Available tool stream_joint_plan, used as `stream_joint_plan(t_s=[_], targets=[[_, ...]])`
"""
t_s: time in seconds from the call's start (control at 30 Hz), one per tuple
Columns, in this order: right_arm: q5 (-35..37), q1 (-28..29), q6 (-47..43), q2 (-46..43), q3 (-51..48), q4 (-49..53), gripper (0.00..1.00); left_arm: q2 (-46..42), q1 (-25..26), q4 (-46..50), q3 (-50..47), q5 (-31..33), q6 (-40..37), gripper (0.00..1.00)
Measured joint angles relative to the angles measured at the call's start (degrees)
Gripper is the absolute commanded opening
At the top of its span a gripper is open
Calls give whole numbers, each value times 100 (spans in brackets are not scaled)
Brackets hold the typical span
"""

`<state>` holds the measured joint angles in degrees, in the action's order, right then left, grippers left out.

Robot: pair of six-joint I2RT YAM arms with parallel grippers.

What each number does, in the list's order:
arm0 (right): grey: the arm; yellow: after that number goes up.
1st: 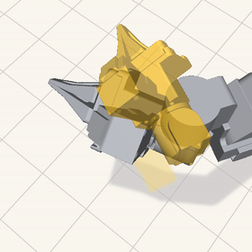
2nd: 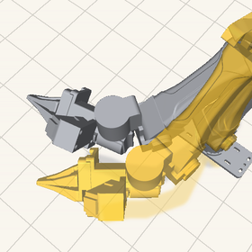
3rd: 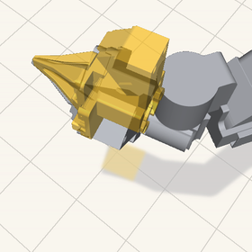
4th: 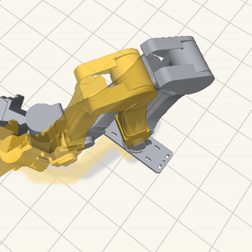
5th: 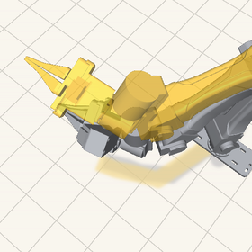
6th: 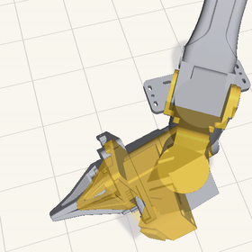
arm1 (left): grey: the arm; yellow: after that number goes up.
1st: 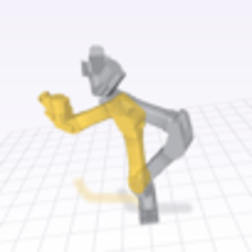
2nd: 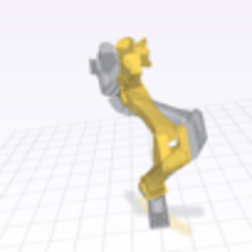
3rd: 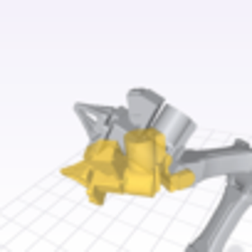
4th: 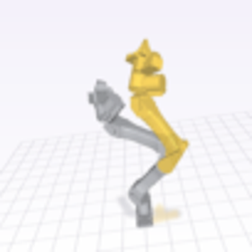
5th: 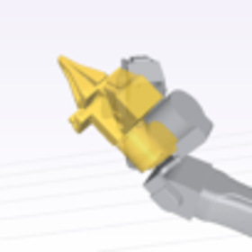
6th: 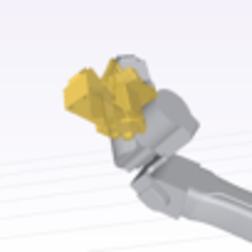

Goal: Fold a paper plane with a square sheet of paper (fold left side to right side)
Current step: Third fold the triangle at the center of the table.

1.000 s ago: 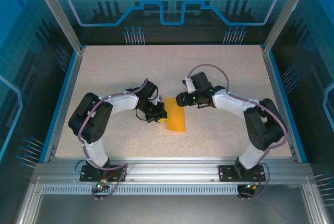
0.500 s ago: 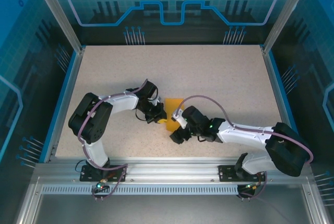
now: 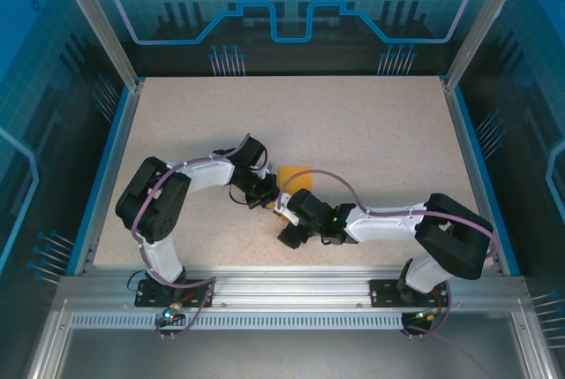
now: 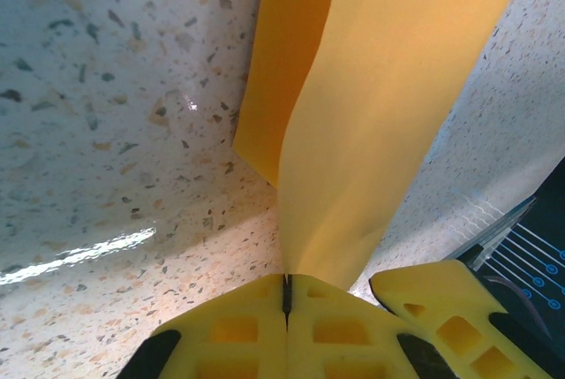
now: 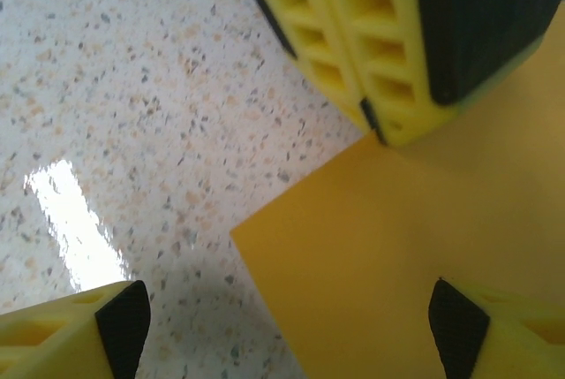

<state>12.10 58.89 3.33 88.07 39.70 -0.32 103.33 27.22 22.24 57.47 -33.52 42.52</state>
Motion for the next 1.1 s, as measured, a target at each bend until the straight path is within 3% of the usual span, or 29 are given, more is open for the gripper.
stream_joint_plan(t_s=[0.23, 0.63, 0.73, 0.9, 1.0, 1.1], targets=[[125, -2, -186, 131, 170, -109, 67, 0, 7, 0, 0, -2, 7, 0], [-20, -116, -247, 136, 254, -103, 0, 0, 17, 92, 15, -4, 0, 2], [-146, -186, -210, 127, 254, -101, 0, 0, 17, 175, 59, -2, -46, 7], [-531, -328, -184, 55, 251, -17, 0, -17, 13, 501, 295, 15, -269, 37], [-772, -431, -116, 46, 251, 61, 0, -175, -42, 719, 367, 68, -402, 45], [-964, -492, -24, 44, 251, 96, 0, -356, -164, 935, 459, 116, -549, 43]])
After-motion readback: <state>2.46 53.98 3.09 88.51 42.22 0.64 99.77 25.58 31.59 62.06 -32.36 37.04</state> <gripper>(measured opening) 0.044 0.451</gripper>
